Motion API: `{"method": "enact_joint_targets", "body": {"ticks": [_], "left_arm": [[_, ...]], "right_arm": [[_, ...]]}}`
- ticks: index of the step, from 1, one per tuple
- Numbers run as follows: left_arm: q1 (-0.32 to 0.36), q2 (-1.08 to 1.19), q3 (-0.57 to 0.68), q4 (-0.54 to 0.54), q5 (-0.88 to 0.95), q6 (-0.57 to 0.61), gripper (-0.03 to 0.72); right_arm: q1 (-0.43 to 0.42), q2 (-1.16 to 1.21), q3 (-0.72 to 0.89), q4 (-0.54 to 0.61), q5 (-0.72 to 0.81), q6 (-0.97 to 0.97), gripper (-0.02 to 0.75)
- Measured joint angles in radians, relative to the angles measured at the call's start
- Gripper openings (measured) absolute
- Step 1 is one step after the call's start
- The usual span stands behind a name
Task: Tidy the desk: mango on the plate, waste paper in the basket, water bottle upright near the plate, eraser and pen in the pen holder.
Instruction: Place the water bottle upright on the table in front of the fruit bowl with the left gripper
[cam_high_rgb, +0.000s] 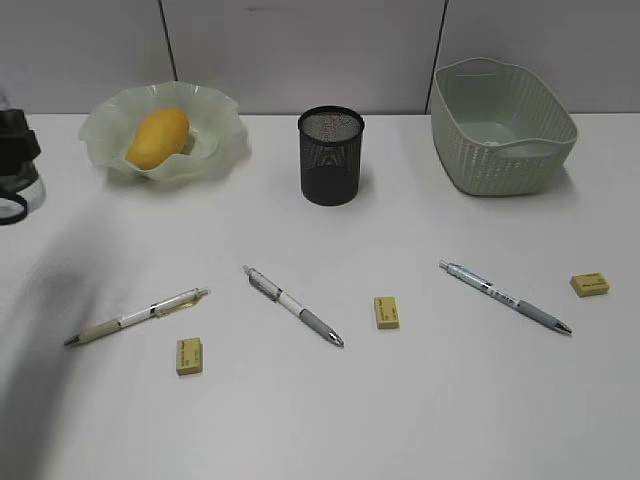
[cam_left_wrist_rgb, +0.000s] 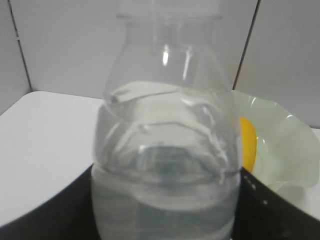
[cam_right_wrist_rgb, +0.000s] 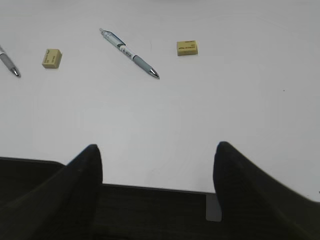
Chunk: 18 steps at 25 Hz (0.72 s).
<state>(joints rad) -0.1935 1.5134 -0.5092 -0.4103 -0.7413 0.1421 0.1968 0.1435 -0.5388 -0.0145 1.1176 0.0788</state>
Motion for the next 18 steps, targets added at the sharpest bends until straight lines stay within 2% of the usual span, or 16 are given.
{"method": "enact_joint_targets", "body": {"ticks": [3, 5, 12, 18], "left_arm": [[0.0, 0.109, 0.0, 0.131, -0.144, -0.059, 0.505], [0.0, 0.171, -0.003, 0.176, -0.21, -0.069, 0.505], [0.0, 0.339, -0.022, 0.189, -0.309, -0.12, 0.505], [0.0, 0.422, -0.092, 0.198, -0.328, -0.126, 0.505]], "right_arm": [[0.0, 0.0, 0.0, 0.0, 0.0, 0.0, 0.547], [0.0, 0.0, 0.0, 0.0, 0.0, 0.0, 0.547], [0.0, 0.0, 0.0, 0.0, 0.0, 0.0, 0.547], [0.0, 0.0, 0.0, 0.0, 0.0, 0.0, 0.547]]}}
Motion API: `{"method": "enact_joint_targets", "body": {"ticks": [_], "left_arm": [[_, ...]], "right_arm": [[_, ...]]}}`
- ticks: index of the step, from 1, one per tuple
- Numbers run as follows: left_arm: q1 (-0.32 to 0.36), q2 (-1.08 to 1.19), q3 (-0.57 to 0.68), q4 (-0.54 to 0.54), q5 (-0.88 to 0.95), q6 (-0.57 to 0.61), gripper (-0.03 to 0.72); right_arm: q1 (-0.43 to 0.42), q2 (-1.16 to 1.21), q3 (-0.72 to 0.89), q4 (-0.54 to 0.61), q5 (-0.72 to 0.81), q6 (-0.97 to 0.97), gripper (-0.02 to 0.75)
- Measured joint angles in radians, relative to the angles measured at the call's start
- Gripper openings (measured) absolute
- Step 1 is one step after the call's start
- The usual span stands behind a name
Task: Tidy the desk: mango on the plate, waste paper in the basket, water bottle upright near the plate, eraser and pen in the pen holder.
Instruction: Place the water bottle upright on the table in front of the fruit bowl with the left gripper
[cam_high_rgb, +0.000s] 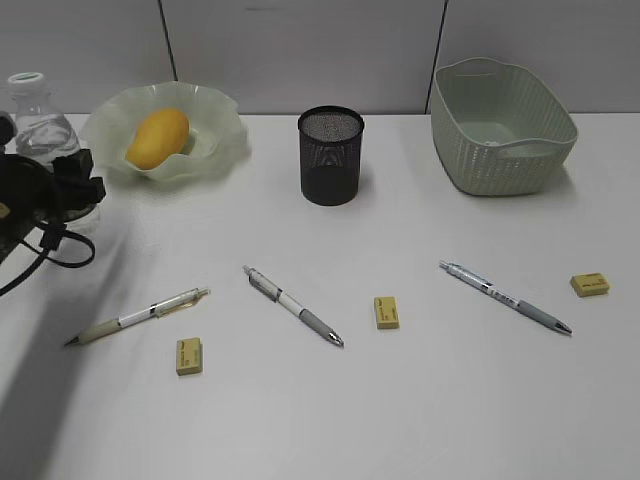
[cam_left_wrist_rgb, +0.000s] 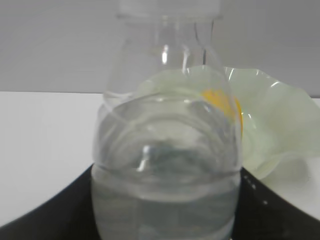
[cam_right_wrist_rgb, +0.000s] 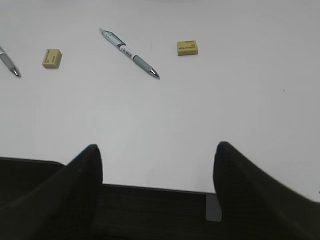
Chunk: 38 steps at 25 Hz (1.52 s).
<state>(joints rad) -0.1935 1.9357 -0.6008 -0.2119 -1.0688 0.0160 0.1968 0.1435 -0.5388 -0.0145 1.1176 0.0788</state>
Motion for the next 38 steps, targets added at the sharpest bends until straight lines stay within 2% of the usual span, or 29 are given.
{"method": "enact_joint_targets", "body": {"ticks": [6, 14, 21, 28, 38], "left_arm": [[0.0, 0.077, -0.062, 0.002, 0.018, -0.001, 0.505], [0.0, 0.101, -0.075, 0.008, 0.021, -0.001, 0.506], [0.0, 0.101, -0.078, 0.011, 0.022, -0.001, 0.594], [0.0, 0.09, -0.08, 0.039, 0.036, -0.001, 0.604], [0.0, 0.024, 0.045, 0.046, 0.023, -0.001, 0.604]], "right_arm": [[0.0, 0.0, 0.0, 0.0, 0.0, 0.0, 0.547], [0.0, 0.0, 0.0, 0.001, 0.0, 0.0, 0.547], [0.0, 0.0, 0.0, 0.002, 0.0, 0.0, 0.547], [0.0, 0.0, 0.0, 0.002, 0.0, 0.0, 0.547], [0.0, 0.0, 0.0, 0.002, 0.0, 0.0, 0.547]]}}
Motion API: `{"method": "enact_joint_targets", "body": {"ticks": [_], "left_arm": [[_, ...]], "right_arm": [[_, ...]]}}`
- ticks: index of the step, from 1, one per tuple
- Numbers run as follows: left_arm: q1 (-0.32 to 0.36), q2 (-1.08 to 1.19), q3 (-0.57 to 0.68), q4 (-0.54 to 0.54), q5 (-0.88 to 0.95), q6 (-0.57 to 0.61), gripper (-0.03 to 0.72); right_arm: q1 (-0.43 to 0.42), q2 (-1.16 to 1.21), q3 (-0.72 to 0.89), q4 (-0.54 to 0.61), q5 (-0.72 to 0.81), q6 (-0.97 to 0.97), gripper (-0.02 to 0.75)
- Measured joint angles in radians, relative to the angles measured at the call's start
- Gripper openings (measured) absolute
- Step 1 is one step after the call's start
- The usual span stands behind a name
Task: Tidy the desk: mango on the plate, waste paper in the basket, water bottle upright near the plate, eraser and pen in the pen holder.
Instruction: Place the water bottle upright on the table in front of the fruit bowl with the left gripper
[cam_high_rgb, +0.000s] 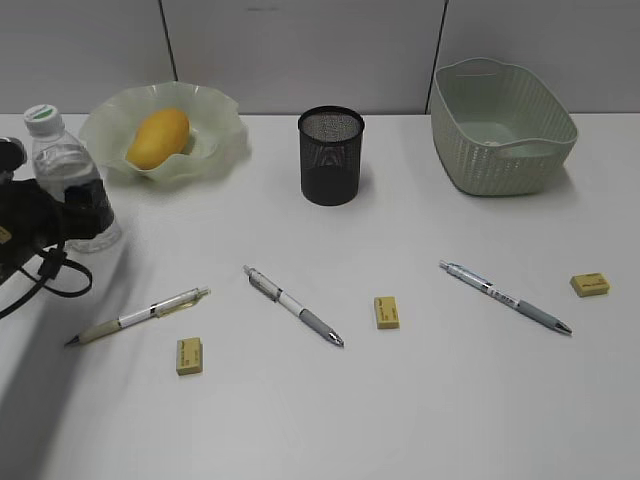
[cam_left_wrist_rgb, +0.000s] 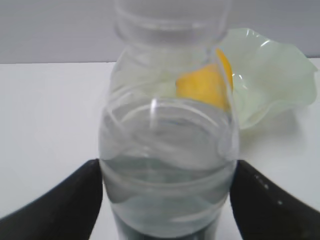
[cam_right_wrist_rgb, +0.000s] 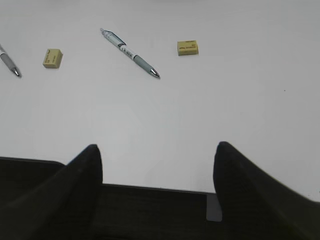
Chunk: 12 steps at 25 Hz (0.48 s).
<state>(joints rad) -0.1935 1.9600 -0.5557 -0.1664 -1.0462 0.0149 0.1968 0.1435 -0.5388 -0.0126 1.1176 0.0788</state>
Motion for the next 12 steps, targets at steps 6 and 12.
{"method": "enact_joint_targets", "body": {"ticks": [6, 12], "left_arm": [[0.0, -0.082, 0.09, 0.02, 0.002, 0.0, 0.604], [0.0, -0.294, 0.124, 0.086, 0.251, 0.0, 0.603]], "right_arm": [[0.0, 0.0, 0.0, 0.001, 0.0, 0.0, 0.547], [0.0, 0.0, 0.0, 0.001, 0.0, 0.0, 0.547]]}}
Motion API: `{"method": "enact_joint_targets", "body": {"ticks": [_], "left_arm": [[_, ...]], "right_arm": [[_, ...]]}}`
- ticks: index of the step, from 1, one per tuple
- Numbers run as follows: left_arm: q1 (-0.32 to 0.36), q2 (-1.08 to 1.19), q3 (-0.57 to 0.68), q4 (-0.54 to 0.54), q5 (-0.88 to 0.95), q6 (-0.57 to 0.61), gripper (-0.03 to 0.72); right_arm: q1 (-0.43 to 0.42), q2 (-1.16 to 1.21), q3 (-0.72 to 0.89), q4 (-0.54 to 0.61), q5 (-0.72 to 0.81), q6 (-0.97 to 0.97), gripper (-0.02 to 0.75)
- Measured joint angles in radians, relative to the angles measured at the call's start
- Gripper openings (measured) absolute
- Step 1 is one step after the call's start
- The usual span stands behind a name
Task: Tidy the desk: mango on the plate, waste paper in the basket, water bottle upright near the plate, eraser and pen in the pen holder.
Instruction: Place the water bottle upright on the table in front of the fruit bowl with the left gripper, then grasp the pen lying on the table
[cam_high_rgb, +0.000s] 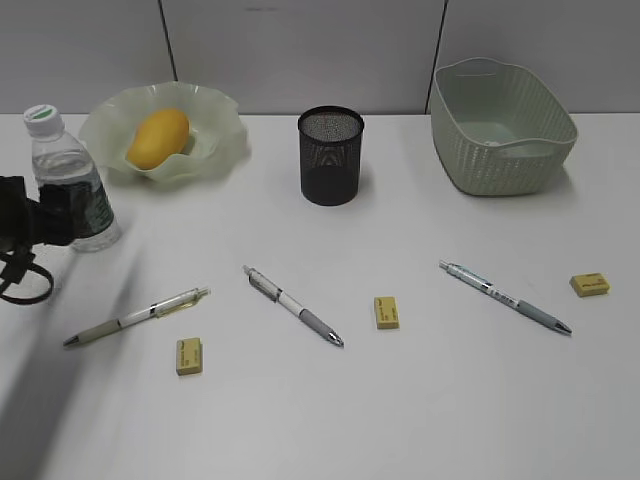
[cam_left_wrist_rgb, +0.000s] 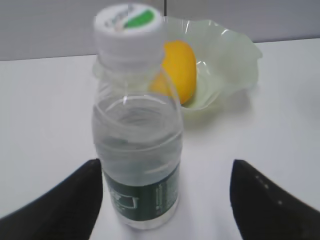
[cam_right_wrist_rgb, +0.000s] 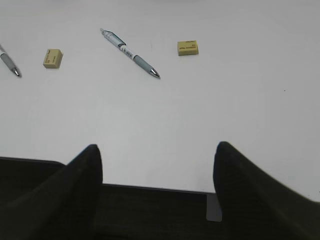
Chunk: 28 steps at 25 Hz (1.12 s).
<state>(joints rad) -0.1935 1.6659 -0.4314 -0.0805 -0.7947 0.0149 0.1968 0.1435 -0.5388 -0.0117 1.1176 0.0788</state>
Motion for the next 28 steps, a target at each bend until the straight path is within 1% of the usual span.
{"method": "enact_joint_targets", "body": {"ticks": [4, 8, 10, 17, 21, 25, 28], "left_arm": [[0.0, -0.223, 0.0, 0.002, 0.265, 0.0, 0.597], [0.0, -0.437, -0.034, 0.012, 0.672, 0.0, 0.594], [0.0, -0.528, -0.082, 0.022, 0.888, 0.0, 0.592], [0.0, -0.691, -0.283, 0.014, 1.45, 0.0, 0.58], [0.0, -0.721, -0.335, 0.01, 1.708, -0.001, 0.574], [0.0, -0.763, -0.339, 0.004, 1.873, -0.001, 0.547], [0.0, -0.82, -0.339, 0.004, 1.944, -0.001, 0.534]], "right_arm": [[0.0, 0.0, 0.0, 0.0, 0.0, 0.0, 0.547], [0.0, 0.0, 0.0, 0.0, 0.0, 0.0, 0.547], [0.0, 0.0, 0.0, 0.0, 0.0, 0.0, 0.547], [0.0, 0.057, 0.0, -0.001, -0.001, 0.0, 0.547], [0.0, 0.074, 0.0, -0.001, -0.005, 0.0, 0.547], [0.0, 0.075, 0.0, -0.001, -0.005, 0.0, 0.547], [0.0, 0.075, 0.0, -0.001, -0.005, 0.0, 0.547]]}}
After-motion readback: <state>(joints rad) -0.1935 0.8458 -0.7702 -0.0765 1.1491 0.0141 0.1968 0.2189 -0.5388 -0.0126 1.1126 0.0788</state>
